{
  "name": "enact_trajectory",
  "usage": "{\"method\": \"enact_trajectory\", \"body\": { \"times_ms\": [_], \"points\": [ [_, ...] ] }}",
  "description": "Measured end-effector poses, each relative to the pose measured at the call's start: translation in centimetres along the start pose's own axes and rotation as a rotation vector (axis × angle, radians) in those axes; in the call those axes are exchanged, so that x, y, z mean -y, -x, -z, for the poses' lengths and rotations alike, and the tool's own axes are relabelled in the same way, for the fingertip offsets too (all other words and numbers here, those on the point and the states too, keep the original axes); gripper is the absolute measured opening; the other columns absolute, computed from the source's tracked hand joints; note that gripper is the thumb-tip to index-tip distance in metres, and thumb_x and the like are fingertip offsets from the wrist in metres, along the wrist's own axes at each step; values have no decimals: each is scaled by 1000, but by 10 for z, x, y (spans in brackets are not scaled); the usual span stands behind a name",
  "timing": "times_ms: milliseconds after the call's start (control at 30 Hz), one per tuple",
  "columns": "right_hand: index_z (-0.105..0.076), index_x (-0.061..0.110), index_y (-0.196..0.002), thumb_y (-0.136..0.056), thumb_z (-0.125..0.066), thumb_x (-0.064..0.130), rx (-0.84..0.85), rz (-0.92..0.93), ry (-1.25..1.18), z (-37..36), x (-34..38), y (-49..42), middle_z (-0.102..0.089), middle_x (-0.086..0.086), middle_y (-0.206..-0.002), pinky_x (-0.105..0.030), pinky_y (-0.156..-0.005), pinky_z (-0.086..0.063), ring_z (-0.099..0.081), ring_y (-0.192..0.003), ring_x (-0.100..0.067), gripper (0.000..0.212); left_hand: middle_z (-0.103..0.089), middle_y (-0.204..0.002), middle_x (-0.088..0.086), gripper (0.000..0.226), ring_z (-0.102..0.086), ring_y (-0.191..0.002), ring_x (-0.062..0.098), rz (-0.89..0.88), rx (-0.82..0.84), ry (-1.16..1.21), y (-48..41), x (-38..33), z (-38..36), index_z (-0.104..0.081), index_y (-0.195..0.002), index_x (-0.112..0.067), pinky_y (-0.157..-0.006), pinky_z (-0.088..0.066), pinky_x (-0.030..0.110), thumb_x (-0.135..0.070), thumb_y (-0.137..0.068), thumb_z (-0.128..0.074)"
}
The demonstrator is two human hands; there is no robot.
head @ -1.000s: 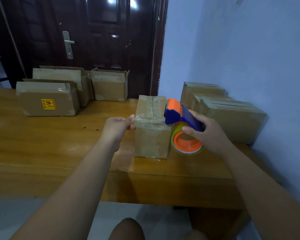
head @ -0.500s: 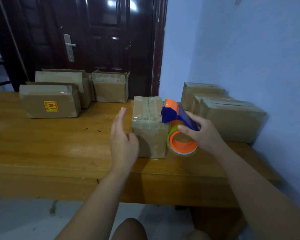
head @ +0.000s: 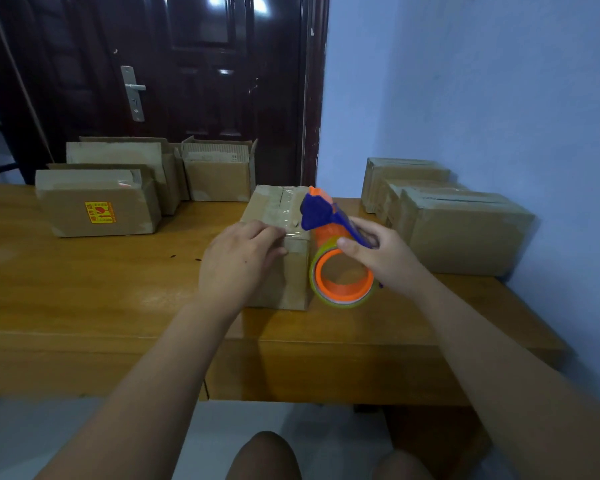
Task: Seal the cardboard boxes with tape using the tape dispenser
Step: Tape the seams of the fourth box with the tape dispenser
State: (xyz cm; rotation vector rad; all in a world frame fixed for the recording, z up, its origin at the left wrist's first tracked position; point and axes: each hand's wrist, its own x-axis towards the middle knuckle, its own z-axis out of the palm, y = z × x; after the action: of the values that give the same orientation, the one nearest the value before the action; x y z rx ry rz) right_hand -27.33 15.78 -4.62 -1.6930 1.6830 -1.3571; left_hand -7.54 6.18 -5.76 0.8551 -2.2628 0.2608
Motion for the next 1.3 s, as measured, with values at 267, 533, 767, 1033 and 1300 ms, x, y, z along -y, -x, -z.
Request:
{"method": "enact_trajectory", "body": {
  "times_ms": [267,533,767,1033,1300],
  "points": [
    [-28,50,-139,-77,-67,47,-35,160,208,28,17,2,-45,22,-134,-4,-81,-42,-52,-107,4,73,-66,-111,7,37,-61,-99,29,-78,18,-29,0,11,-1,-62,-122,-18,-68,-51,37,-35,-94,-46],
    [-26,44,-140,-74,-60,51,40,105,331,40,3,9,-54,24,-116,-2,-72,-40,-56,-89,7,74,-69,-106,8,38,-65,-91,30,-115,6,-47,0,13,-1,-65,-118,-15,-63,-53,38,-33,-90,-46],
    [-26,56,-134,-74,-64,54,18,72,356,59,-1,15,-52,19,-128,-3,-77,-38,-55,-96,8,71,-69,-108,8,32,-67,-91,31,-161,-7,-57,0,15,-1,-66,-118,-15,-62,-55,38,-23,-87,-65],
    [-30,59,-130,-74,-67,57,35,97,405,77,-3,15,-56,15,-127,-19,-87,-43,-55,-107,-4,67,-68,-112,9,42,-66,-95,30,-175,14,-65,0,18,-5,-63,-122,-15,-66,-56,41,-16,-81,-73],
    [-23,63,-132,-76,-65,55,112,51,679,78,3,21,-59,7,-106,-9,-75,-35,-53,-91,-13,71,-68,-113,9,36,-65,-97,31,-171,-18,-42,-1,18,-7,-63,-122,-16,-68,-55,42,-20,-86,-67]
  ]
}}
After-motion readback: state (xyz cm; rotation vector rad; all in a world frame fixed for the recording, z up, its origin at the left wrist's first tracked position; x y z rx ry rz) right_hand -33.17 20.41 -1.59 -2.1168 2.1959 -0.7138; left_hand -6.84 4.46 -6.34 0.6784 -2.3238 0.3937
